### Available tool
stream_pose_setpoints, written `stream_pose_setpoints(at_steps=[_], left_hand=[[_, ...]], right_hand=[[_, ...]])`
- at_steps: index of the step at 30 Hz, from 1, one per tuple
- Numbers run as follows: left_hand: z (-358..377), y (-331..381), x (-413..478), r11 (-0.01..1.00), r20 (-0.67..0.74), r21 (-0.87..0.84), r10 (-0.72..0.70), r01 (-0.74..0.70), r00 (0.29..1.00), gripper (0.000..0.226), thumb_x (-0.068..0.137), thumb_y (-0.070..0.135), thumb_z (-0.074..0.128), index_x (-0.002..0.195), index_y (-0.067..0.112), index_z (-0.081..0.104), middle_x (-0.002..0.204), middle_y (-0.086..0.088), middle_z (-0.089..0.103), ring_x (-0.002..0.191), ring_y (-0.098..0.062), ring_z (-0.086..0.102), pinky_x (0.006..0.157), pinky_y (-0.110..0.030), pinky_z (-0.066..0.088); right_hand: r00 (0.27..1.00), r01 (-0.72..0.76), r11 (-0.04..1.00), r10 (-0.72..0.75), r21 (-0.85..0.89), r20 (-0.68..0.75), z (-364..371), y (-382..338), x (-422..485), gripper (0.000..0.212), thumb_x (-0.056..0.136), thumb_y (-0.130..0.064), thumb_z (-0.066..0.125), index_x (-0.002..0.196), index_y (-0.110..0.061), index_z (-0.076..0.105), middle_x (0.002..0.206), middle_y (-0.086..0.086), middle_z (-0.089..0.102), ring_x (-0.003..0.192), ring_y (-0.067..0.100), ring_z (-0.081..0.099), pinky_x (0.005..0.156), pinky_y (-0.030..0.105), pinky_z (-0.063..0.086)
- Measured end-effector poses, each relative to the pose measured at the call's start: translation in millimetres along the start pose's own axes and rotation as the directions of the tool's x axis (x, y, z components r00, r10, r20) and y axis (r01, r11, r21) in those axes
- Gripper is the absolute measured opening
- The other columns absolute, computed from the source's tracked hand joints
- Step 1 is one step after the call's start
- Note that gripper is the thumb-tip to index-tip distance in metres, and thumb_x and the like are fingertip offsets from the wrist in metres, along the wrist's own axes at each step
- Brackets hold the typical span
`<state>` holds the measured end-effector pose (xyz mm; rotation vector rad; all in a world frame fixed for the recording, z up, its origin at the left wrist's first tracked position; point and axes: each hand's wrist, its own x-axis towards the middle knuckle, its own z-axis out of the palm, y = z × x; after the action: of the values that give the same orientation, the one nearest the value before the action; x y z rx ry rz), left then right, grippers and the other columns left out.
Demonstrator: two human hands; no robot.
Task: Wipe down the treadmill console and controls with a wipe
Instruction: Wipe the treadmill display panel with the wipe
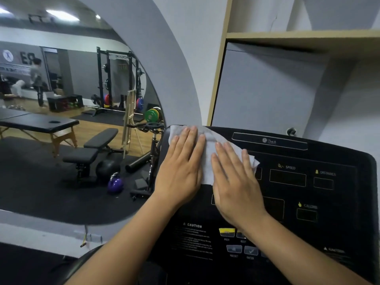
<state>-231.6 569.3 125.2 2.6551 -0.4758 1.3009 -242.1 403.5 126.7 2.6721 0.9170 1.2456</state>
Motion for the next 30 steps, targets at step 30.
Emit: stream_pose_setpoints(at_steps=[30], left_hand=[[-5.5,16.1,-14.5,0.998,0.222,0.07,-0.023,0.008,0.975,0.066,0.099,0.044,0.013,0.155,0.017,-0.008,0.161,-0.015,-0.018,0.148,-0.031,-0.021,0.122,-0.048,-0.007]], right_hand=[[0.969,0.055,0.998,-0.049,-0.021,0.243,1.8,39.1,0.1,0.078,0.098,-0.063,0.009,0.154,-0.009,0.004,0.162,0.007,-0.004,0.149,0.019,-0.01,0.119,0.048,0.002]])
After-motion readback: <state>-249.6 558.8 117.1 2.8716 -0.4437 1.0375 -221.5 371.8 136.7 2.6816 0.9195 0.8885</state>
